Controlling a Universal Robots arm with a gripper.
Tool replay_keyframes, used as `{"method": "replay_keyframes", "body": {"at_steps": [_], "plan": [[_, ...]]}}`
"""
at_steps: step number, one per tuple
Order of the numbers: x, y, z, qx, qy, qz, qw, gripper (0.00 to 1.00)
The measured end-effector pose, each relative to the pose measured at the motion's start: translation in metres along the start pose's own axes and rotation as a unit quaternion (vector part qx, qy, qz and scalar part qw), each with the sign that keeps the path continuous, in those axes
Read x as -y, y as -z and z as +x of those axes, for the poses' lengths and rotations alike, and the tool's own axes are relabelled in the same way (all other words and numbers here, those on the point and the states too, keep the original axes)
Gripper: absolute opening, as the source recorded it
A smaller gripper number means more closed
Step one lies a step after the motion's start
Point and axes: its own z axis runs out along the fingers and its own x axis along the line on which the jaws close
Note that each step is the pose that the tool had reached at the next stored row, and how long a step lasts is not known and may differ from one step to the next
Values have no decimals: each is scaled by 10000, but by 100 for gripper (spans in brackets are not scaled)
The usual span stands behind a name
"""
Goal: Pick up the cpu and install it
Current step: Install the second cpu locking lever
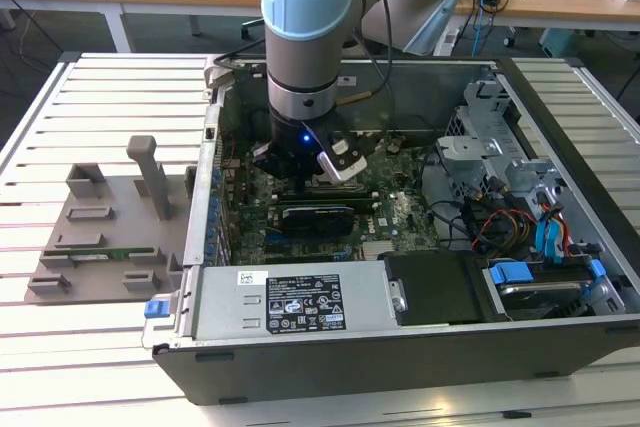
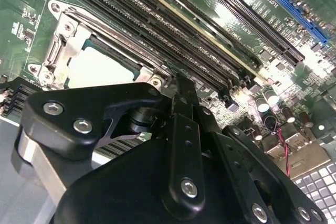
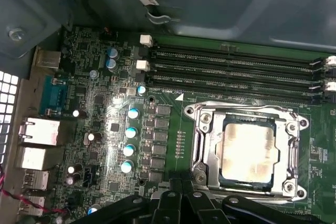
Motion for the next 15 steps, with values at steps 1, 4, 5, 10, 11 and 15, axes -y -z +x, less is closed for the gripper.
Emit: {"method": "replay_keyframes", "body": {"at_steps": [1,4,5,10,11,15], "plan": [[2,-11,-3,-1,0,-3,10000,11],[1,-8,-8,2,0,-3,10000,11],[-2,11,-11,5,1,-1,10000,11],[-27,51,-138,-40,-3,46,10000,11],[-35,49,-169,-48,-5,46,10000,11],[-97,40,-310,-84,-8,58,9999,11]]}}
